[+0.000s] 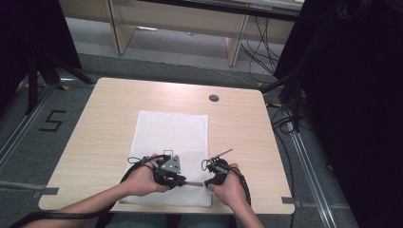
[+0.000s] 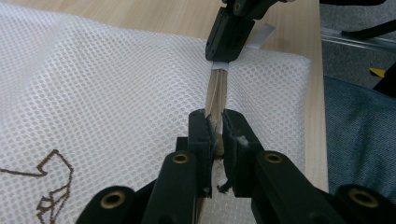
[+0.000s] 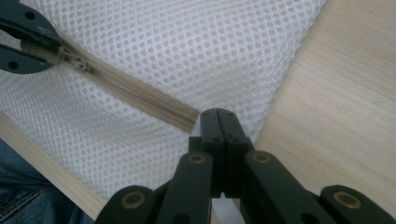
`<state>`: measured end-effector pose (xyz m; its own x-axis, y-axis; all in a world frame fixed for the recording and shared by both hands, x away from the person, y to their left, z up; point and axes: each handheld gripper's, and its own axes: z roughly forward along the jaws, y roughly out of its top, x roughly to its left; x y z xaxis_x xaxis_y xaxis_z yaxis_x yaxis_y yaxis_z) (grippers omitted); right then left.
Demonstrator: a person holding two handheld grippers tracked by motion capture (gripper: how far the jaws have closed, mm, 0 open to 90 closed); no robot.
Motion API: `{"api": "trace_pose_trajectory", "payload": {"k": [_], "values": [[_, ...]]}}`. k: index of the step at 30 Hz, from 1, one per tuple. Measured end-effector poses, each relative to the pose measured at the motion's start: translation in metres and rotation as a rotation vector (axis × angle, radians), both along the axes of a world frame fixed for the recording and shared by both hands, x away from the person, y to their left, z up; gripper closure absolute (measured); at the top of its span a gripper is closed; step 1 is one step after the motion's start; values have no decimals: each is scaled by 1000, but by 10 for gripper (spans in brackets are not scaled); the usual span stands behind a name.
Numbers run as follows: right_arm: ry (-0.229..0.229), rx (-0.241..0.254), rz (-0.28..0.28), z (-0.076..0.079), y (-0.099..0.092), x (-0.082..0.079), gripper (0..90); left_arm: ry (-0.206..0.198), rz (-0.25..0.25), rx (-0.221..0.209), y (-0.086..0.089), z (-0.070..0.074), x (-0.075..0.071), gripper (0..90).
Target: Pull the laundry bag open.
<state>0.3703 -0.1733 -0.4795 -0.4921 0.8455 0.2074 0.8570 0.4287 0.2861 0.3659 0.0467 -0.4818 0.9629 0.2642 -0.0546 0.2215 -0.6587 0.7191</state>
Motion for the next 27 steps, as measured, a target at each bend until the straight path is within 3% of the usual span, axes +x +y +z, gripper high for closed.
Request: {"api": "trace_pose_trajectory", "payload": {"k": [3,4,6,9,10,12,14,16,17,18,19,21,24,26,27], "values": [[0,-2,0,0,0,0,900,3,2,-11,2,0,0,819],[0,-1,0,0,0,0,900,-15,-10,-2,2,0,1,819],[-2,-1,1,0,0,0,900,5,3,-9,3,0,0,819],[-3,1,4,0,0,0,900,-15,-13,0,3,0,0,819],[-2,0,2,0,0,0,900,4,2,-11,3,0,-1,819],[-40,11,42,-2,-2,2,900,-2,0,-5,4,0,-1,819],[-8,10,15,0,0,0,900,-1,2,-6,5,0,-1,819],[-26,10,30,-1,-1,1,900,-5,-8,-10,6,0,0,819],[0,11,9,0,0,0,900,5,4,-8,7,0,-1,819],[-31,10,34,-2,-1,2,900,4,4,-9,7,0,-2,819],[0,-1,0,0,0,0,900,6,2,-13,6,0,-2,819],[-45,11,48,-3,-2,2,900,-3,-10,-3,7,0,-2,819],[6,8,0,0,1,0,900,-13,-16,1,10,0,-1,819],[5,9,-1,0,0,0,900,1,-8,-8,11,0,-1,819],[-33,7,27,-2,-1,2,900,-6,-8,-6,13,-1,-1,819]]}}
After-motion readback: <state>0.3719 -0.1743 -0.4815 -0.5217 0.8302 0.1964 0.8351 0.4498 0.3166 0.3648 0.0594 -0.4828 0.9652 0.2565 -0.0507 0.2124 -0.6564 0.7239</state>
